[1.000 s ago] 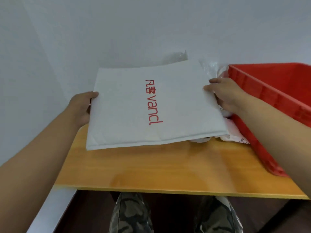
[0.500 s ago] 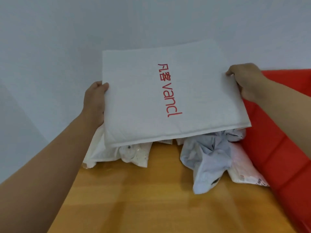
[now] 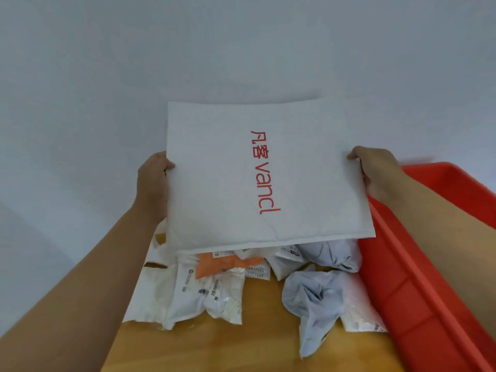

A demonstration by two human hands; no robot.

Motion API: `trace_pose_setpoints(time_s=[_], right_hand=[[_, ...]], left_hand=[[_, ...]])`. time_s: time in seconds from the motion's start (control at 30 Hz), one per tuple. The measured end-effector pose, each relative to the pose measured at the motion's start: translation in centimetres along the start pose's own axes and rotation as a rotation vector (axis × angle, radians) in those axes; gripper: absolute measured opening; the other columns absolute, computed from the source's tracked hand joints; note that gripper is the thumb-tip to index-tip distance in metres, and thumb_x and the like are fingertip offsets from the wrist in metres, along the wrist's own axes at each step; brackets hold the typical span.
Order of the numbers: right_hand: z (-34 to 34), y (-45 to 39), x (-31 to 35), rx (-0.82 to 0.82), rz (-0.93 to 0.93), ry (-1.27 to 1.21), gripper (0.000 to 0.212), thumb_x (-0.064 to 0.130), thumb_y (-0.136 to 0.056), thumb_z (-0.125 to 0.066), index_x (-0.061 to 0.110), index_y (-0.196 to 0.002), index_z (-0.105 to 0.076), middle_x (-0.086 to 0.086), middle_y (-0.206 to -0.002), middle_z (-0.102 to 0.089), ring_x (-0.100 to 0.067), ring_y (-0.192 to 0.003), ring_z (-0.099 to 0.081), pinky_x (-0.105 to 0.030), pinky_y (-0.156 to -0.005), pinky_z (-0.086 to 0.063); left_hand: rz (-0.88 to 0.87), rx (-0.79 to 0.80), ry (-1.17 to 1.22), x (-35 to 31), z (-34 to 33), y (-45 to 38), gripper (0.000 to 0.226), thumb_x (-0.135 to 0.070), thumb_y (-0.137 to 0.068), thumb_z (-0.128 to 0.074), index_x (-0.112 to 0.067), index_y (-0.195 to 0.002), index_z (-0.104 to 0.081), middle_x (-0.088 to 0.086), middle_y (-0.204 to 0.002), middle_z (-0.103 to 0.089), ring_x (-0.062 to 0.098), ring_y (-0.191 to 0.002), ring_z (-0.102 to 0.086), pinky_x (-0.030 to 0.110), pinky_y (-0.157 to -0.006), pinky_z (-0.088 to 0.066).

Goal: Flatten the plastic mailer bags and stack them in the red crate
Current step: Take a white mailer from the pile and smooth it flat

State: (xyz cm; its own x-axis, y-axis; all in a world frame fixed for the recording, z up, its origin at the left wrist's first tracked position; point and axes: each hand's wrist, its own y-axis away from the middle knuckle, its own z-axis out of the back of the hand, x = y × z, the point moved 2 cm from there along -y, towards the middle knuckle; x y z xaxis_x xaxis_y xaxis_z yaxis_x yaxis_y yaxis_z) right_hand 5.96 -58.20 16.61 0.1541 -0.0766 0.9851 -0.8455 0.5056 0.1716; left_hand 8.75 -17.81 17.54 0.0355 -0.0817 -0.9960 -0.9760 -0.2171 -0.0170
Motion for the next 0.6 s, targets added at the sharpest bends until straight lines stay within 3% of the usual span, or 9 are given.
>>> trace_pose_setpoints(time_s=[0.1, 0.17, 0.27, 0.33, 0.43, 0.5, 0.6], right_hand=[[3.8, 1.8, 2.7, -0.057, 0.024, -0.007, 0.005, 0.010, -0.083, -0.066, 0.014, -0.085, -0.068, -0.003, -0.090, -0.062, -0.015, -0.075, -0.053, -0.026, -0.070, -0.043], [7.0, 2.4, 3.2, -0.084, 0.055, -0.015, 0.009, 0.008, -0.088, -0.067, 0.017, -0.086, -0.069, 0.004, -0.086, -0.062, -0.007, -0.069, -0.048, -0.020, -0.063, -0.036], [11.9, 3.5, 3.5, -0.102, 0.101, -0.021, 0.016, 0.008, -0.091, -0.067, 0.014, -0.077, -0.063, 0.006, -0.059, -0.053, -0.013, -0.055, -0.039, -0.018, -0.049, -0.030], [15.0, 4.1, 3.1, -0.113, 0.092, -0.055, 0.023, 0.007, -0.094, -0.061, 0.013, -0.072, -0.056, 0.001, -0.052, -0.049, -0.018, -0.053, -0.036, -0.020, -0.045, -0.029], [18.8, 4.6, 1.7, -0.118, -0.019, -0.227, 0.017, 0.005, -0.096, -0.048, 0.012, -0.086, -0.060, -0.008, -0.081, -0.070, -0.019, -0.062, -0.062, -0.024, -0.055, -0.045], [21.2, 4.9, 0.5, -0.078, -0.108, -0.360, 0.023, 0.011, -0.089, -0.044, 0.011, -0.096, -0.065, -0.006, -0.093, -0.075, -0.017, -0.071, -0.072, -0.023, -0.058, -0.056], [25.3, 5.1, -1.8, -0.168, -0.164, -0.447, 0.032, 0.026, -0.081, -0.050, 0.016, -0.096, -0.076, -0.007, -0.102, -0.076, -0.022, -0.085, -0.074, -0.030, -0.065, -0.061]], left_hand=[[-0.040, 0.124, -0.051, -4.7, -2.9, 0.5, 0.016, -0.010, -0.077, -0.056, -0.010, -0.087, -0.068, 0.012, -0.094, -0.066, 0.026, -0.087, -0.060, 0.043, -0.080, -0.048], [-0.110, 0.208, -0.118, -6.8, -5.6, 0.4, 0.020, -0.002, -0.087, -0.055, -0.013, -0.092, -0.072, 0.004, -0.095, -0.071, 0.018, -0.087, -0.064, 0.036, -0.081, -0.050], [-0.264, 0.307, -0.235, -9.3, -10.5, 0.1, 0.022, -0.001, -0.091, -0.058, -0.013, -0.104, -0.071, -0.004, -0.095, -0.071, 0.004, -0.080, -0.064, 0.018, -0.075, -0.048], [-0.363, 0.334, -0.295, -10.6, -13.8, 0.6, 0.019, -0.007, -0.092, -0.062, -0.023, -0.100, -0.069, -0.006, -0.092, -0.064, 0.004, -0.077, -0.057, 0.015, -0.074, -0.044], [-0.449, 0.378, -0.378, -11.5, -18.0, 1.7, 0.014, -0.016, -0.094, -0.065, -0.030, -0.095, -0.066, -0.004, -0.075, -0.047, 0.005, -0.062, -0.043, 0.013, -0.062, -0.036], [-0.398, 0.477, -0.380, -11.6, -20.6, 2.3, 0.014, -0.016, -0.096, -0.061, -0.028, -0.093, -0.067, -0.003, -0.068, -0.053, 0.003, -0.057, -0.048, 0.013, -0.058, -0.039], [-0.192, 0.673, -0.385, -10.4, -24.7, 3.0, 0.027, -0.010, -0.100, -0.048, -0.023, -0.092, -0.070, 0.001, -0.089, -0.072, 0.010, -0.073, -0.067, 0.026, -0.072, -0.050]])
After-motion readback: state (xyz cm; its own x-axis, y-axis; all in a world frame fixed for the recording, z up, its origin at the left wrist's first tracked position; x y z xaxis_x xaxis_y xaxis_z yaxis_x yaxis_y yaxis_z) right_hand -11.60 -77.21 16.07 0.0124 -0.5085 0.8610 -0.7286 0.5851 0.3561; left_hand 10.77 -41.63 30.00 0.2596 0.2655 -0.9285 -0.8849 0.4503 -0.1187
